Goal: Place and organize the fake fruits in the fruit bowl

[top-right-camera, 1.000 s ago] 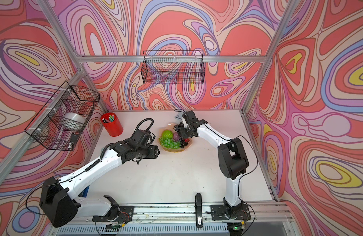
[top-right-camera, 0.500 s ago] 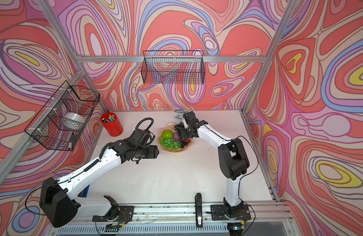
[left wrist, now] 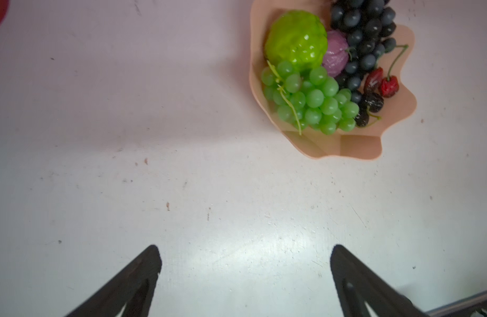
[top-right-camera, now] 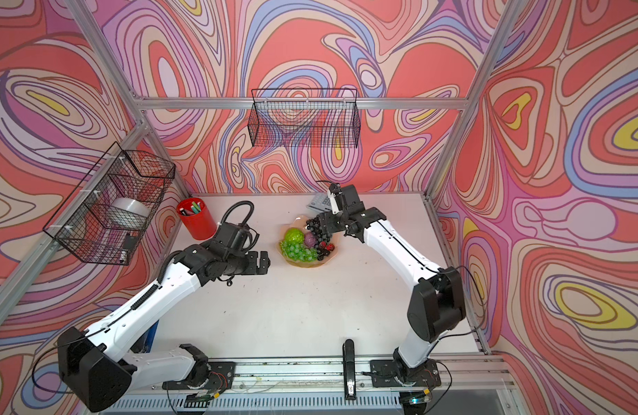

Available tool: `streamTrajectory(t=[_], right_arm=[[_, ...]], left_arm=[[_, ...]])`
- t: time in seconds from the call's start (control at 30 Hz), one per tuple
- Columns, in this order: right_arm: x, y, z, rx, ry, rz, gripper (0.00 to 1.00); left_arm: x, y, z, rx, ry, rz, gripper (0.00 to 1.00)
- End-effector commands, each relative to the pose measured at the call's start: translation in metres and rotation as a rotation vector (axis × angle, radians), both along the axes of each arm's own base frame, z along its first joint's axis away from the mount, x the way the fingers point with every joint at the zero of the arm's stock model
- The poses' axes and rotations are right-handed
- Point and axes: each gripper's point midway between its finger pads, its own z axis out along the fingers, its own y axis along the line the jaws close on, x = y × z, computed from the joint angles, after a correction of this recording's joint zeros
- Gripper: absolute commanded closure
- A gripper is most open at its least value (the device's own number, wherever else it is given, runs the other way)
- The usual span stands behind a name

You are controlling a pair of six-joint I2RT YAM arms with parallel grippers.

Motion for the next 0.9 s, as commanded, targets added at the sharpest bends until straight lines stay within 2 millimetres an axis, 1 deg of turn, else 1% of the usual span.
streamTrajectory(t=[0.0, 0.07, 0.1, 0.17, 0.2, 0.23, 0.27, 0.33, 0.4, 0.47, 0.5, 0.57, 0.6, 0.63, 0.7, 0.77, 0.83, 0.87], right_arm=[[0.009, -0.044, 0.019, -0.062, -0.078, -0.107, 0.09], [0.016, -0.068, 0.027, -0.105, -0.106, -0.171, 0.06], [0.019, -0.078, 0.034, -0.116, -0.147, -0.186, 0.06], [0.021, -0.089, 0.049, -0.113, -0.312, -0.188, 0.05], [0.017, -0.100, 0.052, -0.111, -0.406, -0.217, 0.02], [0.013, -0.107, 0.054, -0.086, -0.484, -0.218, 0.02], [0.010, -0.115, 0.050, -0.051, -0.542, -0.202, 0.02], [0.004, -0.131, 0.021, -0.021, -0.528, -0.202, 0.02], [0.000, -0.155, -0.008, -0.043, -0.453, -0.289, 0.02], [-0.009, -0.173, -0.026, -0.069, -0.467, -0.358, 0.02], [-0.015, -0.181, -0.034, -0.062, -0.486, -0.376, 0.02], [-0.020, -0.191, -0.052, -0.025, -0.483, -0.409, 0.02], [-0.020, -0.197, -0.059, -0.004, -0.476, -0.423, 0.02], [-0.018, -0.199, -0.064, 0.001, -0.480, -0.425, 0.02], [-0.017, -0.201, -0.082, -0.023, -0.477, -0.425, 0.02], [-0.015, -0.202, -0.096, -0.013, -0.472, -0.432, 0.02], [-0.014, -0.203, -0.099, -0.020, -0.504, -0.427, 0.02], [-0.013, -0.206, -0.103, -0.017, -0.511, -0.447, 0.02]], left_arm=[[0.013, 0.022, 0.016, 0.030, -0.101, -0.012, 0.00], [0.025, 0.037, 0.016, 0.044, -0.126, -0.007, 0.00], [0.032, 0.046, 0.016, 0.058, -0.146, 0.001, 0.00], [0.043, 0.063, 0.014, 0.096, -0.204, 0.023, 0.00], [0.049, 0.072, 0.013, 0.117, -0.267, 0.034, 0.00], [0.053, 0.077, 0.011, 0.127, -0.322, 0.027, 0.00], [0.055, 0.084, 0.007, 0.145, -0.388, 0.026, 0.00], [0.056, 0.094, 0.006, 0.187, -0.505, 0.034, 0.00], [0.053, 0.115, -0.011, 0.272, -0.526, 0.104, 0.00], [0.052, 0.139, -0.024, 0.330, -0.521, 0.199, 0.00], [0.050, 0.147, -0.038, 0.350, -0.513, 0.221, 0.00], [0.052, 0.154, -0.050, 0.352, -0.534, 0.229, 0.00], [0.055, 0.157, -0.053, 0.334, -0.540, 0.236, 0.00], [0.057, 0.159, -0.055, 0.323, -0.547, 0.239, 0.00], [0.065, 0.163, -0.058, 0.318, -0.590, 0.249, 0.00], [0.075, 0.161, -0.067, 0.310, -0.587, 0.225, 0.00], [0.085, 0.159, -0.072, 0.303, -0.608, 0.217, 0.00], [0.090, 0.159, -0.074, 0.287, -0.625, 0.227, 0.00]])
